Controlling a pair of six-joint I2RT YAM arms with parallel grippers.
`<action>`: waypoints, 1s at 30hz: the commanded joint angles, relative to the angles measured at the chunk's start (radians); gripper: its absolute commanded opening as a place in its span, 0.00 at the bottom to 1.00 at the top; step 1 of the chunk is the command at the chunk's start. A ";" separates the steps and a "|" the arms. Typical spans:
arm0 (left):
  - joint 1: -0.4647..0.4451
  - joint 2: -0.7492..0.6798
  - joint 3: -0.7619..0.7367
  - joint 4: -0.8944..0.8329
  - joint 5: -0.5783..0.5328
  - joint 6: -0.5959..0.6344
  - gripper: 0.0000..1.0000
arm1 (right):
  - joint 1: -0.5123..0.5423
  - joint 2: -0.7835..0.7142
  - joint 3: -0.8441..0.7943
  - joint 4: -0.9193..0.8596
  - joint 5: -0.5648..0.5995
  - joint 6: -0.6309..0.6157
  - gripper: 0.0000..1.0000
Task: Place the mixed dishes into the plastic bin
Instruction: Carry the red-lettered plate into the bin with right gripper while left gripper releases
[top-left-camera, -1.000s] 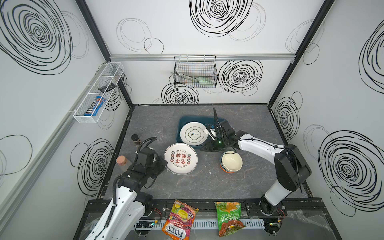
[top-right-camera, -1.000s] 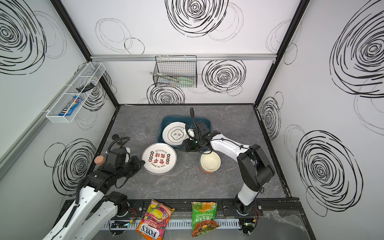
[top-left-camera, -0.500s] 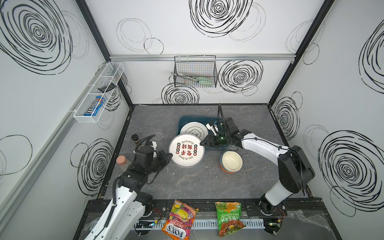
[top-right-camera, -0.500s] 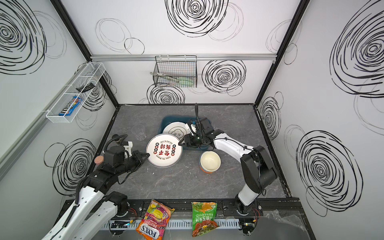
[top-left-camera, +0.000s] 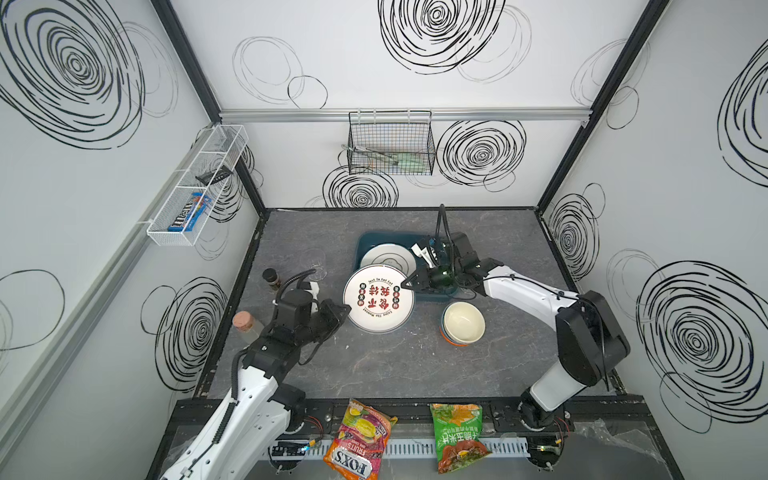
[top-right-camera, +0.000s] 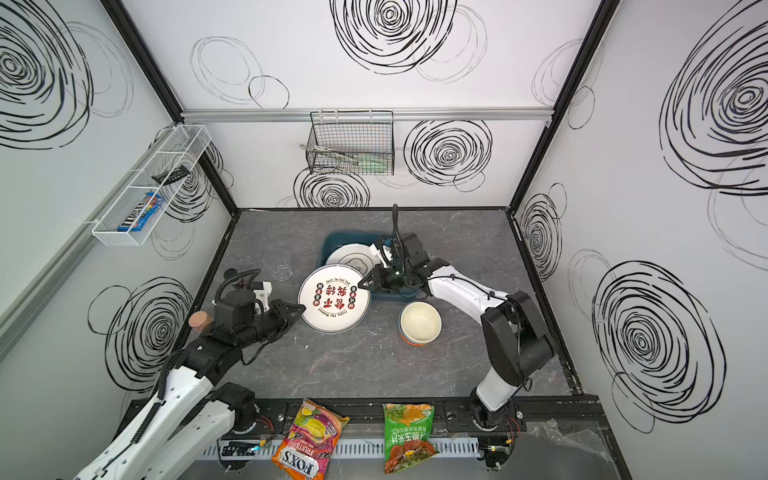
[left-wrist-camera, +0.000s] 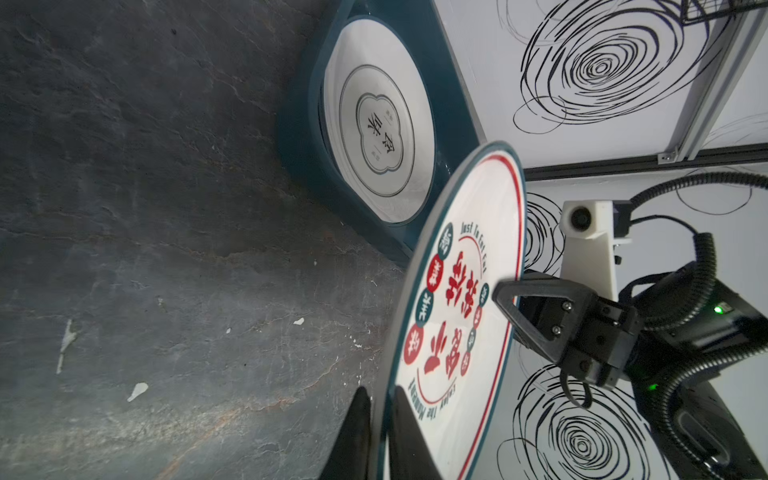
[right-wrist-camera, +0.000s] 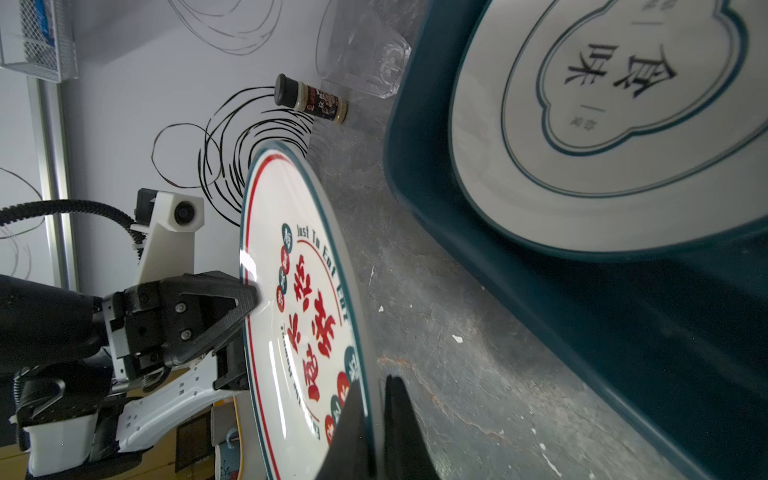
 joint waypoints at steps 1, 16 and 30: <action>-0.002 0.005 -0.001 0.101 -0.001 -0.007 0.34 | -0.013 -0.009 0.019 0.021 -0.007 -0.009 0.02; 0.009 -0.043 -0.066 0.070 -0.024 0.000 0.79 | -0.144 0.026 0.096 -0.029 0.107 0.015 0.00; 0.013 -0.062 -0.105 0.057 -0.019 -0.003 0.80 | -0.172 0.210 0.290 -0.101 0.265 0.057 0.00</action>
